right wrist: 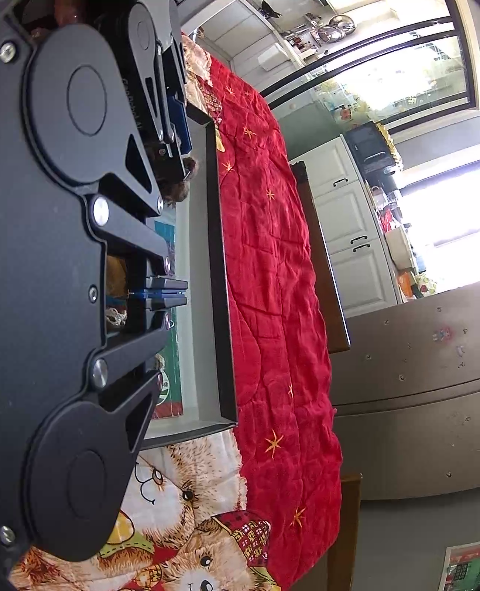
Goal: Organize objects
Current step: 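Carry the bear clip into the box and open the left tool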
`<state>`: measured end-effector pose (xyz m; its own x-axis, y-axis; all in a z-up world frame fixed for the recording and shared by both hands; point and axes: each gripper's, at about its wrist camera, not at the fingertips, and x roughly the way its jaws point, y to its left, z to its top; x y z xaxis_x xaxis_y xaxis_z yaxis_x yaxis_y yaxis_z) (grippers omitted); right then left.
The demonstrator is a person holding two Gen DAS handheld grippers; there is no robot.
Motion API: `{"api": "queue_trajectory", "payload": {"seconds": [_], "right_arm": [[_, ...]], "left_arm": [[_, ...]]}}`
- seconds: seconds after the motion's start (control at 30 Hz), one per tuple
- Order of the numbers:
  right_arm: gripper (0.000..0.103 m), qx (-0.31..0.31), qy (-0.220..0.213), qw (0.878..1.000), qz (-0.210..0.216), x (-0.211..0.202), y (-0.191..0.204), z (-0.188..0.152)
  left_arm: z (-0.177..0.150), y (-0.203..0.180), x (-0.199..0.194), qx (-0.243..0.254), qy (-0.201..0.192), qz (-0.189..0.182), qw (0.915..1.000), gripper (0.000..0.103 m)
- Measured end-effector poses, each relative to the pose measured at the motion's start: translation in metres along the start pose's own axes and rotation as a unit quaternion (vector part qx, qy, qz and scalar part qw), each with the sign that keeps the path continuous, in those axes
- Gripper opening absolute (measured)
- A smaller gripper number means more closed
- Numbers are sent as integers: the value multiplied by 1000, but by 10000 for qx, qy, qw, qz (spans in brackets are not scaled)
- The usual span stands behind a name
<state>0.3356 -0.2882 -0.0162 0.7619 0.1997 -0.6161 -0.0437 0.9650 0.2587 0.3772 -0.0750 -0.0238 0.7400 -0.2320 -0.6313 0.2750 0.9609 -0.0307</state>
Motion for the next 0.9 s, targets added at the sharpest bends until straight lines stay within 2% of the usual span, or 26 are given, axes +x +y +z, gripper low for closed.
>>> {"api": "queue_trajectory", "payload": {"seconds": [0.23,0.4,0.53,0.67,0.9], "right_arm": [[1,6,68,10000,-29,2,-1,-2],[2,-4,139,9999,-35,3,-2,-3],[5,-33,187,9998,-51,5,-2,-4],[18,-68,182,9998,-74,3,0,-5],[20,-133,75,9998,-87,-11,5,-4]], "left_arm": [[-1,1,2,-39,61,28,10000,38],[-2,2,2,-54,102,21,9999,43],[-3,2,2,-46,91,33,9999,54],[-3,2,-1,-102,41,12,9999,58],[1,2,-22,-160,-160,-55,9997,65]]}}
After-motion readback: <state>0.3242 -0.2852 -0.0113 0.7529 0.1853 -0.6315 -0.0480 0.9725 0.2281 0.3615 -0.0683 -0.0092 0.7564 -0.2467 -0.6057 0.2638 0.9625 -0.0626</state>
